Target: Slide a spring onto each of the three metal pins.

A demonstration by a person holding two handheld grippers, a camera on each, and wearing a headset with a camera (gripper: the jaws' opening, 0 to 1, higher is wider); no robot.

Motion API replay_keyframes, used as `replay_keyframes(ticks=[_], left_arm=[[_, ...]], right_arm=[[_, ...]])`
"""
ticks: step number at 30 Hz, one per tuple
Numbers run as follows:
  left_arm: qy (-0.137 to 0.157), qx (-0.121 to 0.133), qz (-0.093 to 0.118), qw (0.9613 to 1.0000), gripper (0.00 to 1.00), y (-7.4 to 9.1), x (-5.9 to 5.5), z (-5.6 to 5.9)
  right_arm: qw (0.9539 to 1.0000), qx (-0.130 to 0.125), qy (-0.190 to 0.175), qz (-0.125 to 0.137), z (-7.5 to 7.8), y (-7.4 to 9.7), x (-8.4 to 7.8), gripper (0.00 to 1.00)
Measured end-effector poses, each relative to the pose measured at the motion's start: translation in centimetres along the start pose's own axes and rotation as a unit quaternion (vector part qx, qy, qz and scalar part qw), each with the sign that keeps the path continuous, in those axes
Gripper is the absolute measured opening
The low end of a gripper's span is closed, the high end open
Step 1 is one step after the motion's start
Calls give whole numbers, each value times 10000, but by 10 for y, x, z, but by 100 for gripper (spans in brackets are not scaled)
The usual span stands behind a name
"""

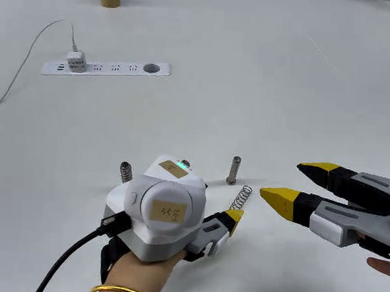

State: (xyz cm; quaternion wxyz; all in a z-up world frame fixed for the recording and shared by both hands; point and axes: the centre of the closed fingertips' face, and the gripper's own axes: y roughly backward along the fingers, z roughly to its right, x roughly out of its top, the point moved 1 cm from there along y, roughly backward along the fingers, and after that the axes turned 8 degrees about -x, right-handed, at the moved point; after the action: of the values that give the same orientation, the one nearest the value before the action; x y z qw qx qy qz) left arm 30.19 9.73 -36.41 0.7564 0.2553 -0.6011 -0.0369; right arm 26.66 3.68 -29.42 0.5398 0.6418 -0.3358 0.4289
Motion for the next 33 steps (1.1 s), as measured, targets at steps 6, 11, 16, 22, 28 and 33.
replay_keyframes(ticks=[6, 11, 16, 22, 28, 33], left_arm=[[-76, -27, -60, 10000, 33, -11, -3, 2], [-83, -66, -111, 9999, 30, -19, -5, 3], [-3, -21, -186, 9998, 27, -25, -10, 5], [-64, -50, -306, 9995, 23, -29, -15, 7], [-161, -62, -376, 9991, 19, -32, -17, 5], [-181, -72, -419, 9989, 18, -32, -18, 7]], right_arm=[[10000, -40, -76, -34, 3, 2, -7, 48], [9998, -91, -137, -72, 5, 3, -11, 48], [9997, -138, -191, -91, 7, 2, -14, 47], [9995, -182, -253, -73, 9, 1, -15, 46], [9993, -212, -296, -75, 10, 1, -17, 46], [9992, -234, -313, -120, 11, 1, -20, 45]])
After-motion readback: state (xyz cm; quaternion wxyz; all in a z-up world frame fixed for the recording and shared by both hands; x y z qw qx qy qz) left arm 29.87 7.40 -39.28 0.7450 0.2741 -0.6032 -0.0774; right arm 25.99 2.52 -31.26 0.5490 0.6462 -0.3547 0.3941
